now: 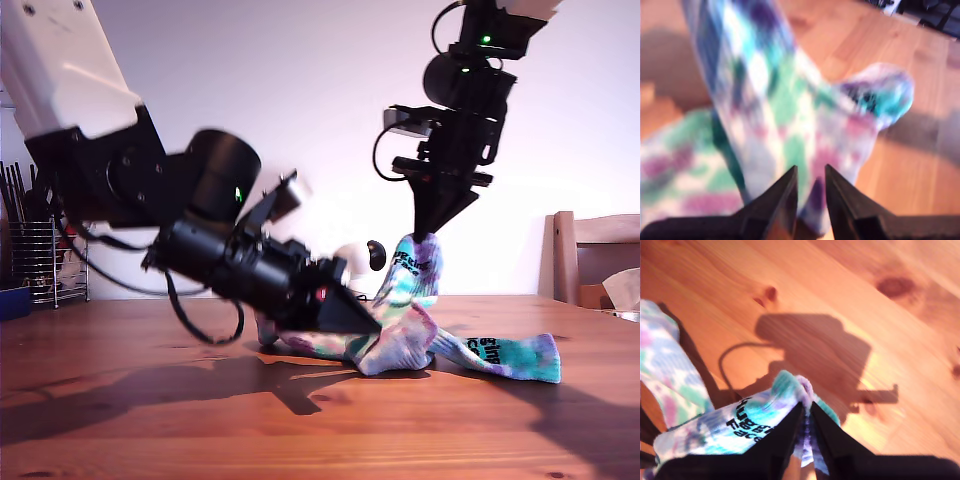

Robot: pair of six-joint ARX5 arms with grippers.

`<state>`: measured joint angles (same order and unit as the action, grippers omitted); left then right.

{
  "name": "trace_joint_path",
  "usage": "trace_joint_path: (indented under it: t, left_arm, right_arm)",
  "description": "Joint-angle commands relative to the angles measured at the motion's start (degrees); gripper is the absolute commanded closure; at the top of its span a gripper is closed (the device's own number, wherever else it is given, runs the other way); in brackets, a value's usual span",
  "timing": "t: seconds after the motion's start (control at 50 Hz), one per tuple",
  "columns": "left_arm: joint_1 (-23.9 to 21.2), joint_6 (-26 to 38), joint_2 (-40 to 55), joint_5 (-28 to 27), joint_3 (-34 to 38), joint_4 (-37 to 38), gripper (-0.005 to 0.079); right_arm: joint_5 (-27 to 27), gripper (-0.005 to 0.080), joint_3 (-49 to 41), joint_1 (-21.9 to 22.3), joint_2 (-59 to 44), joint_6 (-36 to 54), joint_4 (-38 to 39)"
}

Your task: Fold the socks in front of you. After folding them, place them to the left side.

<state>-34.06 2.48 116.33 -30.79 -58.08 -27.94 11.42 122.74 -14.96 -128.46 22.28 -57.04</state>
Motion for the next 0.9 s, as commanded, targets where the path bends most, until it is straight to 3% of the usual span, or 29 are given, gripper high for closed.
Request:
trace_joint_path:
  t: [0.0,0.38,0.88]
  left_arm:
    - [0.2,-0.1,-3.7,-0.3,-0.9,0.0,0.0599]
    - [2.6,0.6,-9.6,-0.3,-0.9,8.9,0.0599]
    - [8.5,1.0,-20.8,0.5,-0.9,23.5,0.0594]
  right_arm:
    - [0.0,0.0764,3.0,-0.3,2.2,-0.7,0.0]
    - [-1.4,0.0764,14.7,-0.7,2.2,-3.1,-8.3]
    - [-0.7,0.0764,14.6,-12.7,2.2,-8.0,-11.9]
